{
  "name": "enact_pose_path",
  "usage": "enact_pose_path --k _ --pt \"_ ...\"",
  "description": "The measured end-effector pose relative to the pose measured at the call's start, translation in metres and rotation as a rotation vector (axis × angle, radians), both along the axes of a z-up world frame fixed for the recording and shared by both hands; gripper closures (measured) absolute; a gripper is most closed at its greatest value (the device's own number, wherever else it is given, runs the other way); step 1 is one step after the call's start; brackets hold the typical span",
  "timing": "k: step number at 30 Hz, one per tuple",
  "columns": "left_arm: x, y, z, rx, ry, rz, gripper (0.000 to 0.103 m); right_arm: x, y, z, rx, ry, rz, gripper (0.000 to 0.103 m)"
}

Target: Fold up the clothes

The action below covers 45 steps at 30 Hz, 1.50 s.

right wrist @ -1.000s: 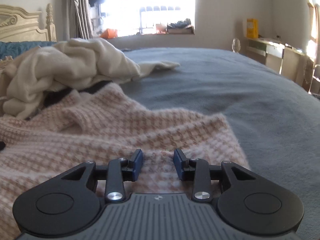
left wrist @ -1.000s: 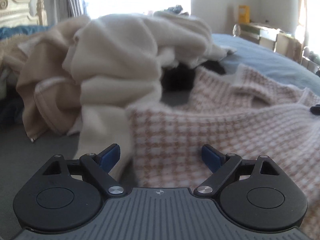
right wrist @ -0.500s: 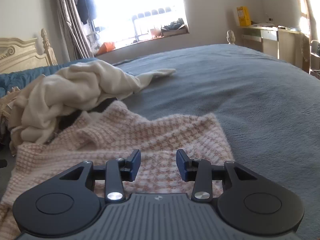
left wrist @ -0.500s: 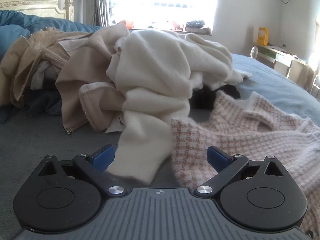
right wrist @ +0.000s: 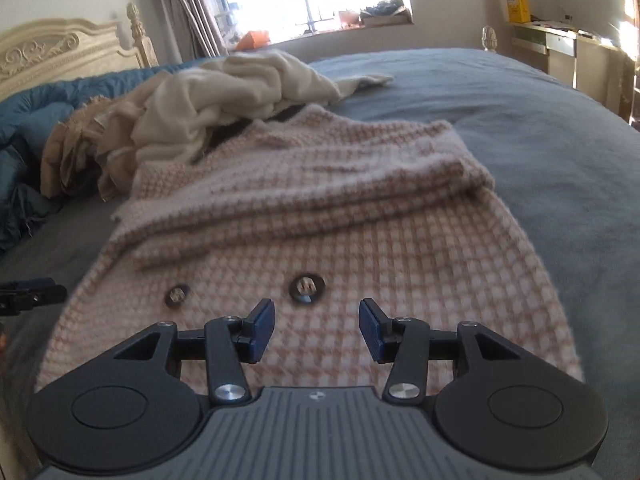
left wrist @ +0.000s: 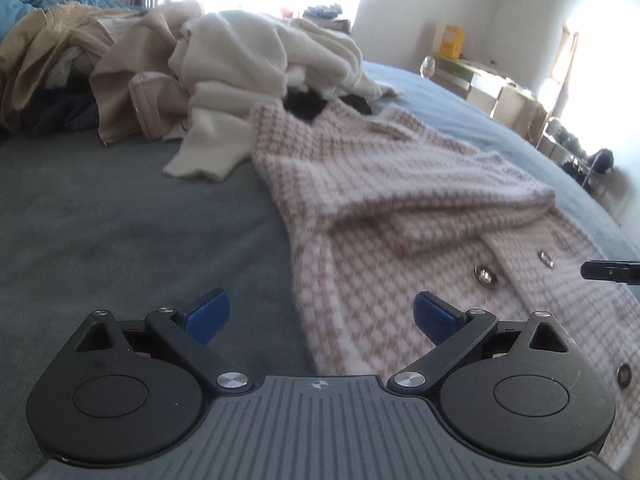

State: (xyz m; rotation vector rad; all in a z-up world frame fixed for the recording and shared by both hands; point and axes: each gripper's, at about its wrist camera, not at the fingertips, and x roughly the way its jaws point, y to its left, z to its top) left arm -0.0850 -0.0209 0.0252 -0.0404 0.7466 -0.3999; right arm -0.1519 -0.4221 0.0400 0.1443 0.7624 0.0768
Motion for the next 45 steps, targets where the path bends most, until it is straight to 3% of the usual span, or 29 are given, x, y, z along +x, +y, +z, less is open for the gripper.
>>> enact_pose_path --k 1,4,8,10,12,17,25,30,32,34,45 --pt "0.0 -0.002 -0.008 0.02 0.015 0.007 0.004 -0.001 0.003 -0.013 -0.053 0.028 -0.017 0.053" --pt "-0.007 -0.001 -0.014 0.041 0.013 0.028 0.005 -0.017 0.007 -0.015 -0.071 -0.018 -0.046 0.053" --pt "-0.034 0.018 0.002 -0.039 0.002 0.048 0.004 -0.068 0.001 0.023 0.051 -0.164 -0.099 0.049" --pt "-0.052 0.028 0.006 -0.087 0.007 0.057 0.004 -0.101 -0.008 0.035 0.11 -0.237 -0.164 0.032" --pt "-0.07 0.039 0.003 -0.141 0.034 0.06 0.004 -0.135 -0.019 0.037 0.194 -0.283 -0.239 0.028" --pt "-0.112 0.051 -0.014 -0.22 0.12 0.057 0.005 -0.197 -0.045 0.013 0.391 -0.296 -0.413 0.028" --pt "-0.16 0.031 -0.036 -0.211 0.12 -0.061 0.006 -0.218 -0.076 -0.009 0.452 -0.276 -0.593 0.028" --pt "-0.178 -0.003 -0.036 -0.029 0.039 -0.091 0.007 -0.219 -0.077 -0.028 0.55 -0.25 -0.627 0.028" --pt "-0.182 -0.017 -0.036 0.072 0.012 -0.1 0.007 -0.218 -0.073 -0.031 0.555 -0.236 -0.629 0.028" --pt "-0.184 -0.025 -0.037 0.124 -0.003 -0.097 0.007 -0.217 -0.068 -0.031 0.538 -0.231 -0.624 0.028" --pt "-0.181 -0.037 -0.03 0.201 0.057 -0.027 0.006 -0.213 -0.037 -0.013 0.367 -0.269 -0.531 0.026"
